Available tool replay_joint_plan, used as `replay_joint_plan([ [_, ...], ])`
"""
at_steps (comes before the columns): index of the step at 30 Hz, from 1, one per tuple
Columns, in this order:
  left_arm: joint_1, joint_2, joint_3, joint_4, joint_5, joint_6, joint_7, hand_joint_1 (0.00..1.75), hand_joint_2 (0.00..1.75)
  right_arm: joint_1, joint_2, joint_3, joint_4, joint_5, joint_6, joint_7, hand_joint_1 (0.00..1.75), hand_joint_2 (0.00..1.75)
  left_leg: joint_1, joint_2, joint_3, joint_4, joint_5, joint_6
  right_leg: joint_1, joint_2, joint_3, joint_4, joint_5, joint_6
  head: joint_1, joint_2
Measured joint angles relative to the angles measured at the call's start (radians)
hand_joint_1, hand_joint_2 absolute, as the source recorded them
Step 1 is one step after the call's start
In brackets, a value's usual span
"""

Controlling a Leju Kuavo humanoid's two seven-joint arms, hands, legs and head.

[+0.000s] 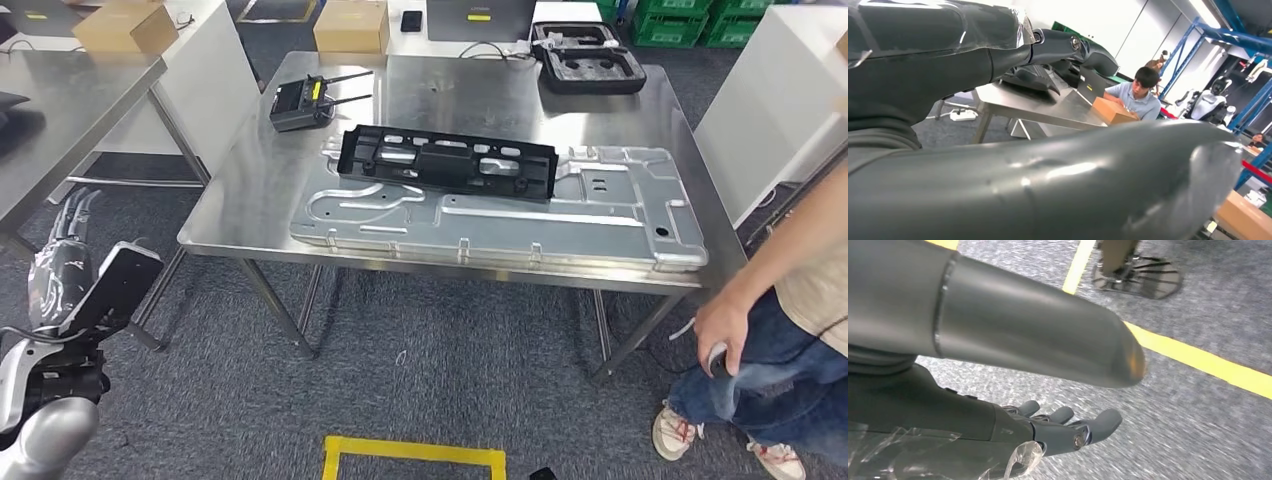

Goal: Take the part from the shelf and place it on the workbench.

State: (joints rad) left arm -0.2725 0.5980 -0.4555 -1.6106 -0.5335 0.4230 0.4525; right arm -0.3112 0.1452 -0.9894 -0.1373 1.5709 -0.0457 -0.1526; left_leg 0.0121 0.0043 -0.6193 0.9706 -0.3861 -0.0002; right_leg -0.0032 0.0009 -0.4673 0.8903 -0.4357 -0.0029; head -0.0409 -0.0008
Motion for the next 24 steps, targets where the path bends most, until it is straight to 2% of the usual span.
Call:
replay_joint_plan([
  [2, 0.000, 0.000, 0.000, 0.000, 0.002, 0.000, -0.001, 0.00, 0.00, 0.000, -0.001, 0.000, 0.000, 0.000, 0.000, 0.000, 0.00, 0.00, 0.002, 0.000, -0.043, 0.146, -0.107, -0.010, 0.002, -0.003, -0.029, 0.001, 0.022, -0.007, -0.001, 0.000],
  [3, 0.001, 0.000, 0.000, 0.000, 0.003, -0.001, -0.002, 0.00, 0.00, 0.001, -0.001, 0.000, 0.000, 0.000, 0.000, 0.000, 0.00, 0.00, 0.003, 0.000, -0.057, 0.215, -0.135, -0.013, 0.003, -0.003, -0.044, 0.002, 0.034, -0.008, -0.001, 0.000],
  [4, 0.002, 0.000, 0.000, 0.000, 0.003, -0.001, -0.003, 0.00, 0.00, 0.001, -0.001, 0.000, 0.000, 0.000, 0.000, 0.000, 0.00, 0.00, 0.003, 0.000, -0.058, 0.258, -0.139, -0.015, 0.003, -0.003, -0.061, 0.004, 0.045, -0.008, -0.001, 0.000],
  [5, 0.002, 0.000, 0.000, 0.000, 0.004, -0.001, -0.004, 0.00, 0.00, 0.001, -0.001, 0.000, 0.000, 0.000, 0.000, 0.000, 0.00, 0.00, 0.003, 0.000, -0.042, 0.265, -0.120, -0.015, 0.004, -0.003, -0.077, 0.006, 0.056, -0.007, -0.001, 0.000],
  [6, 0.001, 0.000, 0.000, 0.000, 0.004, -0.001, -0.005, 0.00, 0.00, 0.001, -0.001, 0.000, 0.000, 0.000, 0.000, 0.000, 0.00, 0.00, 0.003, 0.000, -0.008, 0.232, -0.090, -0.014, 0.004, -0.002, -0.091, 0.008, 0.066, -0.005, -0.001, 0.000],
  [7, 0.000, 0.000, 0.000, 0.000, 0.004, -0.001, -0.006, 0.00, 0.00, 0.001, -0.001, 0.000, 0.000, 0.000, 0.000, 0.000, 0.00, 0.00, 0.003, 0.000, 0.042, 0.168, -0.064, -0.011, 0.004, -0.002, -0.104, 0.011, 0.075, -0.003, -0.001, 0.000],
  [8, -0.003, 0.000, 0.001, 0.000, 0.004, 0.000, -0.007, 0.00, 0.00, 0.000, -0.001, 0.000, 0.000, 0.000, 0.000, 0.000, 0.00, 0.00, 0.001, 0.000, 0.102, 0.083, -0.054, -0.006, 0.006, -0.001, -0.113, 0.013, 0.083, 0.000, -0.001, 0.000],
  [9, -0.005, 0.000, 0.002, 0.000, 0.005, 0.000, -0.010, 0.00, 0.00, 0.000, -0.001, 0.000, 0.000, 0.000, 0.000, 0.000, 0.00, 0.00, -0.001, 0.000, 0.154, 0.001, -0.057, 0.000, 0.007, -0.001, -0.120, 0.014, 0.092, 0.005, -0.001, 0.000],
  [10, -0.006, 0.001, 0.002, -0.001, 0.006, 0.000, -0.013, 0.00, 0.00, -0.001, -0.001, 0.000, 0.000, 0.000, 0.000, 0.000, 0.00, 0.00, -0.005, -0.001, 0.188, -0.057, -0.065, 0.007, 0.008, -0.001, -0.125, 0.014, 0.102, 0.009, -0.001, 0.000],
  [11, -0.007, 0.001, 0.003, -0.001, 0.006, 0.000, -0.016, 0.00, 0.00, 0.000, -0.002, -0.001, 0.000, 0.000, 0.000, 0.000, 0.00, 0.00, -0.009, -0.001, 0.203, -0.089, -0.072, 0.013, 0.008, 0.000, -0.129, 0.012, 0.112, 0.015, 0.000, 0.000],
  [12, -0.007, 0.001, 0.004, -0.002, 0.007, 0.000, -0.019, 0.00, 0.00, 0.001, -0.003, -0.001, 0.000, 0.000, 0.000, 0.000, 0.00, 0.00, -0.009, -0.001, 0.199, -0.098, -0.068, 0.021, 0.008, 0.000, -0.133, 0.010, 0.122, 0.021, 0.000, 0.000],
  [13, -0.006, 0.001, 0.003, -0.002, 0.008, 0.000, -0.020, 0.00, 0.00, 0.001, -0.004, 0.000, 0.000, 0.000, 0.000, 0.000, 0.00, 0.00, -0.008, 0.000, 0.188, -0.095, -0.059, 0.029, 0.006, 0.001, -0.139, 0.014, 0.119, 0.027, 0.000, 0.000],
  [14, -0.006, 0.001, 0.003, -0.002, 0.009, 0.000, -0.021, 0.00, 0.00, 0.002, -0.005, 0.000, 0.000, 0.000, 0.000, 0.000, 0.00, 0.00, -0.006, 0.002, 0.177, -0.095, -0.048, 0.038, 0.005, 0.001, -0.149, 0.033, 0.094, 0.033, 0.000, 0.000],
  [15, -0.005, 0.001, 0.002, -0.002, 0.010, 0.000, -0.022, 0.00, 0.00, 0.002, -0.006, 0.000, 0.000, 0.000, 0.000, -0.001, 0.00, 0.00, -0.004, 0.003, 0.164, -0.097, -0.036, 0.046, 0.004, 0.002, -0.165, 0.073, 0.050, 0.038, 0.001, 0.000],
  [17, -0.005, 0.001, 0.002, -0.002, 0.012, 0.000, -0.023, 0.00, 0.00, 0.003, -0.006, 0.000, 0.000, -0.002, 0.000, -0.002, 0.00, 0.00, -0.003, 0.004, 0.138, -0.096, -0.012, 0.054, 0.000, 0.002, -0.204, 0.212, -0.066, 0.047, 0.003, 0.000],
  [18, -0.004, 0.001, 0.002, -0.002, 0.014, 0.000, -0.023, 0.00, 0.00, 0.004, -0.006, -0.001, 0.000, -0.005, 0.000, -0.003, 0.00, 0.00, -0.003, 0.004, 0.124, -0.094, 0.000, 0.055, -0.001, 0.002, -0.219, 0.285, -0.101, 0.050, 0.003, 0.000],
  [19, -0.003, 0.001, 0.002, -0.002, 0.016, 0.000, -0.023, 0.00, 0.00, 0.004, -0.006, -0.001, 0.000, -0.007, 0.001, -0.004, 0.00, 0.00, -0.003, 0.004, 0.108, -0.092, 0.012, 0.054, -0.001, 0.002, -0.224, 0.338, -0.110, 0.053, 0.003, 0.000],
  [20, -0.002, 0.001, 0.001, -0.002, 0.018, 0.000, -0.023, 0.00, 0.00, 0.004, -0.006, -0.001, 0.000, -0.010, 0.001, -0.005, 0.00, 0.00, -0.003, 0.004, 0.092, -0.089, 0.024, 0.052, -0.002, 0.002, -0.213, 0.357, -0.093, 0.054, 0.004, 0.000],
  [21, -0.001, 0.001, 0.001, -0.002, 0.020, -0.001, -0.023, 0.00, 0.00, 0.004, -0.006, -0.001, 0.000, -0.013, 0.001, -0.006, 0.00, 0.00, -0.003, 0.004, 0.074, -0.084, 0.034, 0.049, -0.003, 0.002, -0.184, 0.338, -0.061, 0.054, 0.004, 0.000],
  [22, -0.001, 0.001, 0.001, -0.002, 0.021, -0.001, -0.024, 0.00, 0.00, 0.003, -0.007, -0.003, 0.000, -0.016, 0.001, -0.006, 0.00, 0.00, -0.002, 0.004, 0.058, -0.078, 0.044, 0.045, -0.004, 0.002, -0.137, 0.285, -0.031, 0.053, 0.004, 0.000],
  [23, -0.001, 0.001, 0.001, -0.002, 0.021, -0.001, -0.024, 0.00, 0.00, 0.001, -0.007, -0.005, 0.000, -0.020, 0.001, -0.006, 0.00, 0.00, -0.002, 0.004, 0.045, -0.073, 0.051, 0.040, -0.004, 0.003, -0.077, 0.206, -0.020, 0.050, 0.004, 0.000],
  [24, -0.001, 0.001, 0.002, -0.002, 0.022, -0.001, -0.024, 0.00, 0.00, 0.000, -0.008, -0.008, 0.000, -0.025, 0.002, -0.007, 0.00, 0.00, -0.003, 0.004, 0.035, -0.069, 0.059, 0.035, -0.003, 0.005, -0.021, 0.123, -0.025, 0.046, 0.003, 0.000],
])
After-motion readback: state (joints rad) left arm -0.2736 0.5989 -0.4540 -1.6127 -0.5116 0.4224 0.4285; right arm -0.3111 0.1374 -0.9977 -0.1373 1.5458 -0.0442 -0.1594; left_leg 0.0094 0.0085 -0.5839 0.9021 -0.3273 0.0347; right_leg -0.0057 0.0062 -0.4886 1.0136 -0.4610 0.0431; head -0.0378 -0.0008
